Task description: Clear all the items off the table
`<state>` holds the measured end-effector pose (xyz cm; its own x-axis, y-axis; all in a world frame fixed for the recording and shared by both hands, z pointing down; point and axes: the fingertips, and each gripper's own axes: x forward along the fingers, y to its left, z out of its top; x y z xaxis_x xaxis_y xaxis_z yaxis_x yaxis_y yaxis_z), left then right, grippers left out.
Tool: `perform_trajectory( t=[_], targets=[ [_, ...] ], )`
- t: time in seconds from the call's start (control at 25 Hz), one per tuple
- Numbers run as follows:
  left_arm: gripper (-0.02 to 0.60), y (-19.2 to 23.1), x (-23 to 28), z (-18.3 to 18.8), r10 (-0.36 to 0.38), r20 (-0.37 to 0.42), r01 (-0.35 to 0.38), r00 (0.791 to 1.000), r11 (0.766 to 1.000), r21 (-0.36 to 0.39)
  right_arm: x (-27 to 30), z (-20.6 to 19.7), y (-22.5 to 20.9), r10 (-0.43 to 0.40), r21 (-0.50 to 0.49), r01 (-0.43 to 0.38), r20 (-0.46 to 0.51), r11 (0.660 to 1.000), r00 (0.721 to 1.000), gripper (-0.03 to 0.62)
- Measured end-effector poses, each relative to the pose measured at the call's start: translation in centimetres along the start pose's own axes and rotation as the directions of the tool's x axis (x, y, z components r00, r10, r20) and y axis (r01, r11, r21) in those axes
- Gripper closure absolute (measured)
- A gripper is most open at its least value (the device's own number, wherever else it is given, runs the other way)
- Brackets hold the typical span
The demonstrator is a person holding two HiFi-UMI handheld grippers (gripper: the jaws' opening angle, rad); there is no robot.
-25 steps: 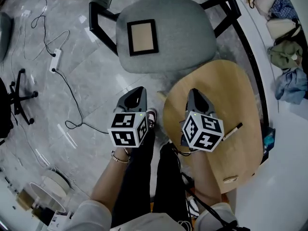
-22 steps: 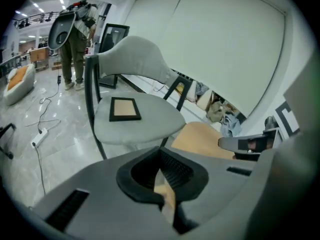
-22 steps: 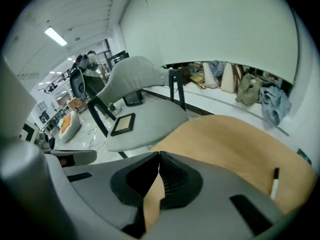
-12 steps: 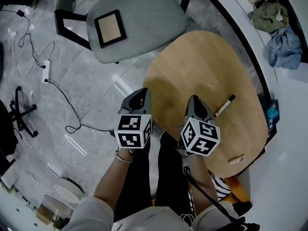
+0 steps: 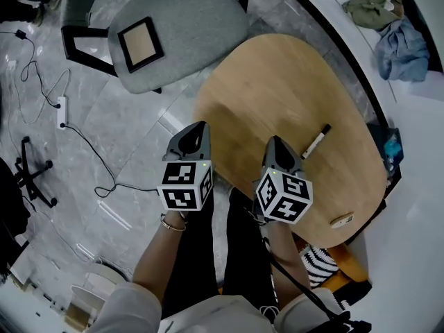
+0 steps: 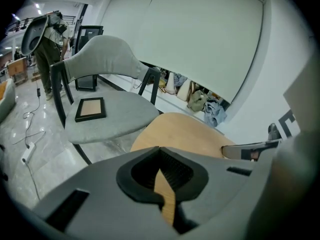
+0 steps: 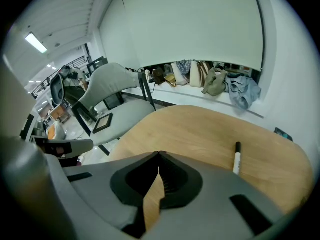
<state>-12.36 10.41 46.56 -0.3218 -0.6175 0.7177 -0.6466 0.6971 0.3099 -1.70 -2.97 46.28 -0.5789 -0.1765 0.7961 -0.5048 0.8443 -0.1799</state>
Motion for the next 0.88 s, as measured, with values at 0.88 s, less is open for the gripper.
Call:
perform_trajectory(
  t=[0.88],
  targets=[
    [0.574,-19.1,9.9,-5.5,-0.202,-0.242,0.264,0.949,0.929,0.259,1.2,-6.4,-19.5,-0.213,0.263,0.232,-0.101,0.936,0.972,0.434]
  ],
)
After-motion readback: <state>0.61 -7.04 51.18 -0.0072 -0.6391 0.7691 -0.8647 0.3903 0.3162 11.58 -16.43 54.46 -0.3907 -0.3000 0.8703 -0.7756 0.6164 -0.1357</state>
